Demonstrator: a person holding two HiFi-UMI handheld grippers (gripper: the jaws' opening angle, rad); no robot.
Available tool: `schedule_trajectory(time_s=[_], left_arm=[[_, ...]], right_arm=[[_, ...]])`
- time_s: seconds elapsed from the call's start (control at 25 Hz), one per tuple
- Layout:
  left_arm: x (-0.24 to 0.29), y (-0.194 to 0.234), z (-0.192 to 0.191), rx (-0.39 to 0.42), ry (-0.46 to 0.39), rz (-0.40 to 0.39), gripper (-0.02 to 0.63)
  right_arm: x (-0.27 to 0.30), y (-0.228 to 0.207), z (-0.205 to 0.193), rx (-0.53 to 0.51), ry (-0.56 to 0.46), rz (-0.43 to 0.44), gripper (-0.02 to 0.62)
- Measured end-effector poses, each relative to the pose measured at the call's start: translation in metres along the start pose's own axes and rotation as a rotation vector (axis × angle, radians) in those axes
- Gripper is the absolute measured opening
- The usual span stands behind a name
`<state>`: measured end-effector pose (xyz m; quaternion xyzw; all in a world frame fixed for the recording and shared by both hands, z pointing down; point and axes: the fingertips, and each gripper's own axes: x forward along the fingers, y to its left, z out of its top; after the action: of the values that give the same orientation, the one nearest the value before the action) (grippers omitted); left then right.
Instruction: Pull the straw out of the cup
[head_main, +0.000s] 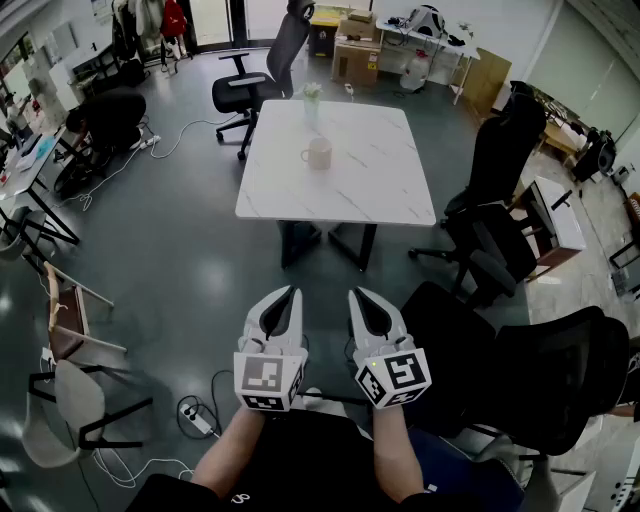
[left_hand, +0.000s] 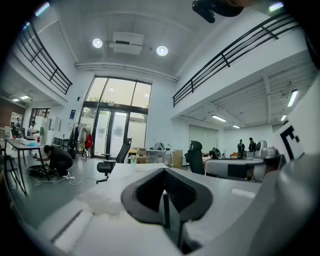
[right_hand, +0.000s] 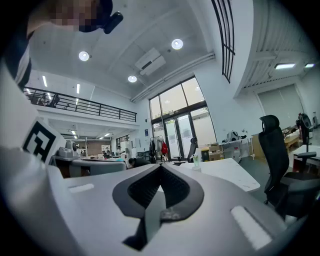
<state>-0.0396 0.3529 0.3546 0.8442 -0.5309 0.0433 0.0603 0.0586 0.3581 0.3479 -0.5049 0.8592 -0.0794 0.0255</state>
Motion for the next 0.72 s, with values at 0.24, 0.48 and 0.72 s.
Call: schedule_trajectory(time_s=[0.24, 0.48, 0.72], left_arm=[[0.002, -0.001, -0.003, -0.002, 0.002, -0.001, 0.001], [0.009, 0.009, 0.001, 0.01, 0.001, 0.017, 0.0], [0.038, 0.022, -0.004, 0.0, 0.003, 0.012, 0.001]], right_arm=[[-0.003, -0.004, -0.002, 0.008, -0.015, -0.005, 0.002], [0.008, -0.013, 0.002, 0.043, -0.031, -0.01, 0.002], [0.035, -0.035, -0.006, 0.041, -0.016, -0.03, 0.002]])
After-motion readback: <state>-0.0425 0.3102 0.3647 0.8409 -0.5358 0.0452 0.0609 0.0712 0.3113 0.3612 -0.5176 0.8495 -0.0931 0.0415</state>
